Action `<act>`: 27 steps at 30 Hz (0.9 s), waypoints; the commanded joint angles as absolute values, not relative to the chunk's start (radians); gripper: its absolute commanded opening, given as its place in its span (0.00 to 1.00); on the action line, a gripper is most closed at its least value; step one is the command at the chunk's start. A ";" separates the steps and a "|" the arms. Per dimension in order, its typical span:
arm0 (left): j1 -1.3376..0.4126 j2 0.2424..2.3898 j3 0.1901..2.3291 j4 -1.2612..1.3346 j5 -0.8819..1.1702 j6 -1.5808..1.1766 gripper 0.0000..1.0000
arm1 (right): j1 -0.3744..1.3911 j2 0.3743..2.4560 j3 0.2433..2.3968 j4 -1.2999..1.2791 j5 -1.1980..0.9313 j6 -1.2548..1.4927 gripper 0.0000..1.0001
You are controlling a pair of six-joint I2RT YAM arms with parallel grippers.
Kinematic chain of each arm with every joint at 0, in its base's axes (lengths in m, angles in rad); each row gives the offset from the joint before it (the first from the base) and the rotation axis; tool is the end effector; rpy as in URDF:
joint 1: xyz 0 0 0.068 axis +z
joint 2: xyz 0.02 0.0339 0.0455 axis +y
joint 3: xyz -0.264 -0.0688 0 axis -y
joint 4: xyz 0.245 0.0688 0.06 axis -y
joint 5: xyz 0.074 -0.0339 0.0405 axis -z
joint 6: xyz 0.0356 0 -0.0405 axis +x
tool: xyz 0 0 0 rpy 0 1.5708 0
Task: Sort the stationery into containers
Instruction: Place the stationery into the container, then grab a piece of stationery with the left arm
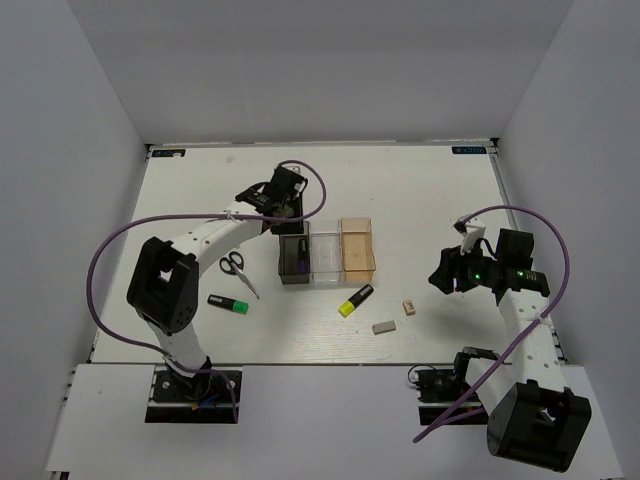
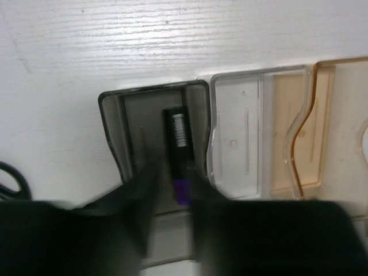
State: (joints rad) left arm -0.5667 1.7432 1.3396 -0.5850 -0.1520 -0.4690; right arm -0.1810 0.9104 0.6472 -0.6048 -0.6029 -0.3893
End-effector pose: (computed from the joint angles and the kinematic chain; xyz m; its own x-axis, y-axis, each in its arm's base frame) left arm 0.3186 -0.1963 0.2413 -0.8367 0.0028 -0.5476 0.0922 0.9864 -0.1357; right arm 0.1778 -0.0120 0.2373 -0.6139 -0.2055 -0.7622 -0.4812 0.8628 0.1550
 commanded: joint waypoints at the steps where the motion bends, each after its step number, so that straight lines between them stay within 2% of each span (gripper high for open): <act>1: -0.580 1.619 1.350 -0.626 -0.205 -0.475 0.26 | -0.178 0.891 0.676 -0.621 -0.623 -0.397 0.56; 2: -0.581 1.602 1.324 -0.652 -0.242 -0.494 0.10 | -0.178 0.894 0.678 -0.620 -0.626 -0.394 0.47; 3: -0.581 1.559 1.312 -0.670 -0.268 -0.518 0.00 | -0.178 0.894 0.677 -0.620 -0.629 -0.394 0.19; 4: -0.581 1.502 1.289 -0.737 -0.347 -0.620 0.00 | -0.175 0.894 0.678 -0.618 -0.630 -0.391 0.04; 5: -0.583 1.468 1.237 -0.750 -0.376 -0.656 0.00 | -0.173 0.897 0.681 -0.614 -0.630 -0.387 0.00; 6: -0.584 1.363 1.160 -0.777 -0.399 -0.795 0.07 | -0.167 0.914 0.687 -0.614 -0.629 -0.382 0.00; 8: -0.578 1.301 1.053 -0.837 -0.440 -0.897 0.28 | -0.153 0.931 0.707 -0.612 -0.603 -0.371 0.00; 9: -0.569 1.242 0.989 -0.856 -0.442 -0.982 0.35 | -0.147 0.955 0.715 -0.614 -0.595 -0.370 0.13; 10: -0.563 1.195 0.927 -0.880 -0.431 -1.056 0.44 | -0.123 0.981 0.745 -0.624 -0.585 -0.367 0.34; 13: -0.538 1.122 0.827 -0.951 -0.390 -1.178 0.59 | -0.091 1.028 0.775 -0.632 -0.532 -0.341 0.70; 15: -0.523 1.105 0.781 -0.989 -0.387 -1.262 0.63 | -0.069 1.045 0.781 -0.627 -0.477 -0.333 0.72; 18: -0.491 1.097 0.724 -0.965 -0.371 -1.305 0.63 | -0.046 1.040 0.769 -0.618 -0.451 -0.327 0.72; 27: -0.351 1.242 0.669 -0.824 -0.253 -1.341 0.63 | -0.031 1.016 0.747 -0.615 -0.423 -0.333 0.72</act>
State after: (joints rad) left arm -0.3737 1.2186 0.6762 -0.8871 -0.2779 -1.2415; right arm -0.0368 1.0359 0.7422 -0.6277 -0.4404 -0.3397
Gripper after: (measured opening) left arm 0.627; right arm 0.715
